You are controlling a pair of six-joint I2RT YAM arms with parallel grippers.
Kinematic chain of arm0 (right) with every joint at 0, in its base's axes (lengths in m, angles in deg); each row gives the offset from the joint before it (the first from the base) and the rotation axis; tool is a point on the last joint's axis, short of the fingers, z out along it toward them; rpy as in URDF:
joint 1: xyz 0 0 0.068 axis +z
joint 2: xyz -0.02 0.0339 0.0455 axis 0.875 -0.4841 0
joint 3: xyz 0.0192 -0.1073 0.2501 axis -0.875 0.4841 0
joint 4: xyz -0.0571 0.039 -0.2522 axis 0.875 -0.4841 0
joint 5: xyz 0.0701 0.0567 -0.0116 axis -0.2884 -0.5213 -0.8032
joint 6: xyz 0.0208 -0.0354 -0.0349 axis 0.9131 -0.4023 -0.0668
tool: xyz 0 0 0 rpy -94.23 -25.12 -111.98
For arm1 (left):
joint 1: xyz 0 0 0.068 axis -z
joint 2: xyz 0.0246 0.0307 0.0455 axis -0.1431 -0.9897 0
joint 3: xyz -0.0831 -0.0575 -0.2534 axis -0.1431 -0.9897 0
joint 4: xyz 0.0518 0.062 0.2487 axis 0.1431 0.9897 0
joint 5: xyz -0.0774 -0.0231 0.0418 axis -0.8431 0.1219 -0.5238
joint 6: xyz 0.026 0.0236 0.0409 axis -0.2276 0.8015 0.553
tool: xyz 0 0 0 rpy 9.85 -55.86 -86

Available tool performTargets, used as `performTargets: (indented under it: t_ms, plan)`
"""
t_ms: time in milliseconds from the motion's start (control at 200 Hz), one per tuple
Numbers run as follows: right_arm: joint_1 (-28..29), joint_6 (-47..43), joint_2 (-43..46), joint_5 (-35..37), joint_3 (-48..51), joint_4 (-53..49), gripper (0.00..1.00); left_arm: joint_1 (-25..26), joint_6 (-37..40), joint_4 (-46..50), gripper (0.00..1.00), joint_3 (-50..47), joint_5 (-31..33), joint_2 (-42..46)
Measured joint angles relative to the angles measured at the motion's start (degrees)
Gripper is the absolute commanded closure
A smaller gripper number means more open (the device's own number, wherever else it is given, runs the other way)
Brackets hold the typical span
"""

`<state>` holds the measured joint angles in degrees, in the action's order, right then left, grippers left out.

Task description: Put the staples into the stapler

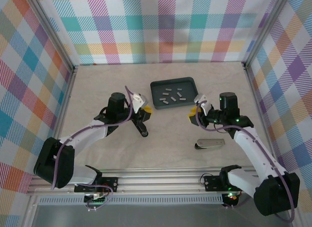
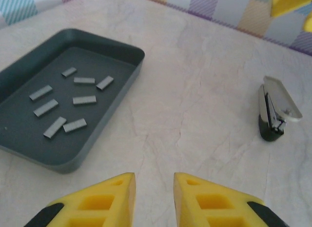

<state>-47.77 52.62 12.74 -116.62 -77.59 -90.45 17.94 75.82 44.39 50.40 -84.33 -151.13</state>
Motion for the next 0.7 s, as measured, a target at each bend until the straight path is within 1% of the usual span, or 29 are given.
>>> performTargets:
  t_ms: [210, 270, 360, 480, 500, 610, 700]
  plan:
    - [1.86, -14.97, -1.18, 11.78, -10.88, -24.13, 0.54, 2.43, 4.85, 5.66, 0.70, 0.15, 1.51, 1.42]
    - [2.60, -19.26, -2.10, 14.73, -12.20, -29.31, 0.52, 2.97, 5.81, 6.51, 0.71, 0.15, 1.53, 1.79]
    - [4.70, -25.49, -3.87, 19.12, -11.67, -35.87, 0.50, 3.17, 6.86, 6.69, 0.70, 0.15, 1.51, 2.08]
    - [7.48, -32.06, -6.91, 22.60, -8.70, -38.86, 0.48, 3.21, 7.82, 7.28, 0.71, 0.15, 1.44, 2.27]
    - [7.89, -32.98, -7.41, 22.97, -8.20, -38.93, 0.46, 3.21, 8.02, 7.45, 0.71, 0.15, 1.44, 2.27]
    - [10.16, -37.24, -10.14, 25.22, -5.77, -37.68, 0.42, 3.21, 8.66, 7.72, 0.71, 0.15, 1.44, 2.38]
    - [10.91, -39.78, -12.11, 26.67, -5.14, -35.98, 0.40, 3.21, 8.76, 7.72, 0.71, 0.13, 1.38, 2.93]
